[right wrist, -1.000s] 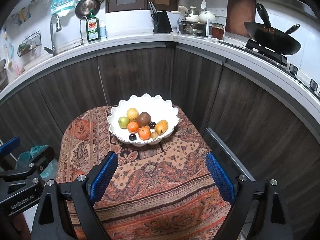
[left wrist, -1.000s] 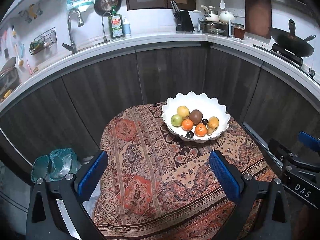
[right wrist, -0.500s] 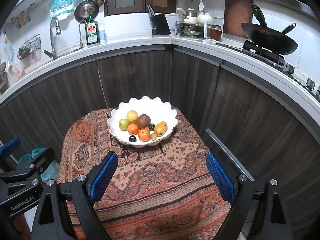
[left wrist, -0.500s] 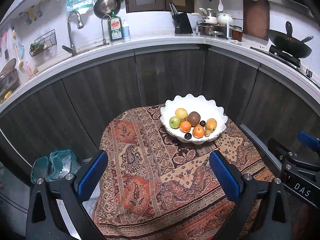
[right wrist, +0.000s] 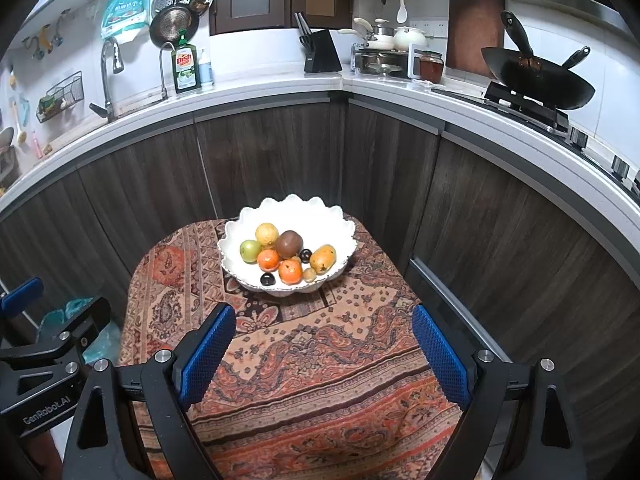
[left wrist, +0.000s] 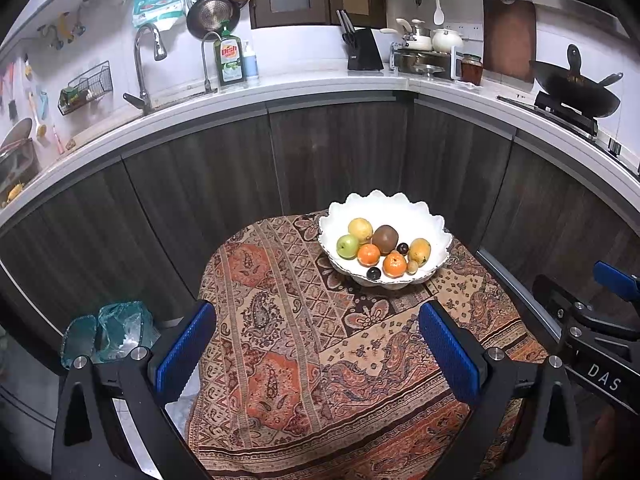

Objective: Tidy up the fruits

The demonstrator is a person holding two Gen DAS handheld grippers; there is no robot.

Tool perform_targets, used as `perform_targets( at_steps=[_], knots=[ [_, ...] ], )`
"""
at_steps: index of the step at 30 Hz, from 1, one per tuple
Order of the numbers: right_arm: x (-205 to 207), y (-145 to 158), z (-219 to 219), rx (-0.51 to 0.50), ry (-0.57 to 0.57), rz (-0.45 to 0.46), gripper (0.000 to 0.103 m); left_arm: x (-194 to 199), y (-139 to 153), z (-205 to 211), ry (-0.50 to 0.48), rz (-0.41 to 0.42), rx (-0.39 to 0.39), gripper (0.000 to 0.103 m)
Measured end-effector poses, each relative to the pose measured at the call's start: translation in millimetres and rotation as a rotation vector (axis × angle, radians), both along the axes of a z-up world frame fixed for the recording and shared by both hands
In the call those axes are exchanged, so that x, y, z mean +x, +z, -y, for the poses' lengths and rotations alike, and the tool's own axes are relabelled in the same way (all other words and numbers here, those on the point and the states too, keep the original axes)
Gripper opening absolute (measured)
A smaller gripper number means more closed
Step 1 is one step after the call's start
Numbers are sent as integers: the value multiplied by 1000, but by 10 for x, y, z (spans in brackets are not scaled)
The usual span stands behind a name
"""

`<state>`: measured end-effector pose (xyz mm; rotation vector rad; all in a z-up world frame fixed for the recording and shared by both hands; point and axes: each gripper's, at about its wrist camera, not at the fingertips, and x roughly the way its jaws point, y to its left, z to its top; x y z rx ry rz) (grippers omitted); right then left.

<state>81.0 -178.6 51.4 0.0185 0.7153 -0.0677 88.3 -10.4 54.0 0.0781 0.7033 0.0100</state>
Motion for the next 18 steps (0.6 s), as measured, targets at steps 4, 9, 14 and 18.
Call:
perform_targets(
  at_steps=[4,9,14,18],
  knots=[
    [3,13,-12,1,-1,0,91,-5,8,-3,-1,0,1,103],
    [-9,22,-30,3,-1,1,91,-9,8,1,0,1,0,103],
    [-9,26,-36,5,-3,1,91,-16,11,-2,-4,-7,-6,103],
    [-18,26,-35,6,0,1,91,-15,12,-3,-8,-10,-6,103]
  ],
)
